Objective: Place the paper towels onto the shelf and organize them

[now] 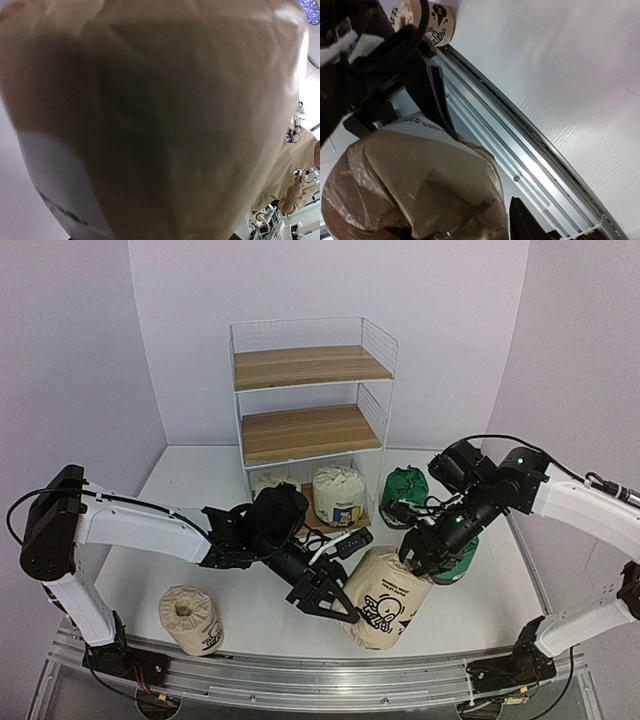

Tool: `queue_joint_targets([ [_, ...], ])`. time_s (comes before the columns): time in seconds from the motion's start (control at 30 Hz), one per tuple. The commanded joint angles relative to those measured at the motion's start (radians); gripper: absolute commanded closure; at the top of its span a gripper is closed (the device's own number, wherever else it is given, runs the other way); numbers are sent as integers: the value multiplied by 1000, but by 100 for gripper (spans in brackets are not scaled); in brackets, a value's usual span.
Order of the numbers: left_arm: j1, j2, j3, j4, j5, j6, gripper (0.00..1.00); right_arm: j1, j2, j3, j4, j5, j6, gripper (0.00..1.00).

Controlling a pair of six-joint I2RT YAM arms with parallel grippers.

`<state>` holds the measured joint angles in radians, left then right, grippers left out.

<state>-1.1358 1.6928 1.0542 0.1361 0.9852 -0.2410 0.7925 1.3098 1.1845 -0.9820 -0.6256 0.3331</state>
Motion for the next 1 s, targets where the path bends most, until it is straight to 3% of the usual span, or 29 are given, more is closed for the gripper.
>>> queue_joint_targets([
  [0.0,-17,5,48,129,36,-44,71,-3,-31,76,116,55,53,42],
  [0.2,-16,5,31,176,15,-74,73,-4,-145,118,86,191,62,23],
  [0.43,-16,-19,4,234,-5,-87,76,-3,-314,131,83,396,67,12],
  [0.63,-16,-50,-2,259,-78,-106,79,-3,-389,104,89,301,37,7],
  [0.97,-13,-74,46,231,-335,-187,78,-4,-461,-64,170,139,-85,5],
])
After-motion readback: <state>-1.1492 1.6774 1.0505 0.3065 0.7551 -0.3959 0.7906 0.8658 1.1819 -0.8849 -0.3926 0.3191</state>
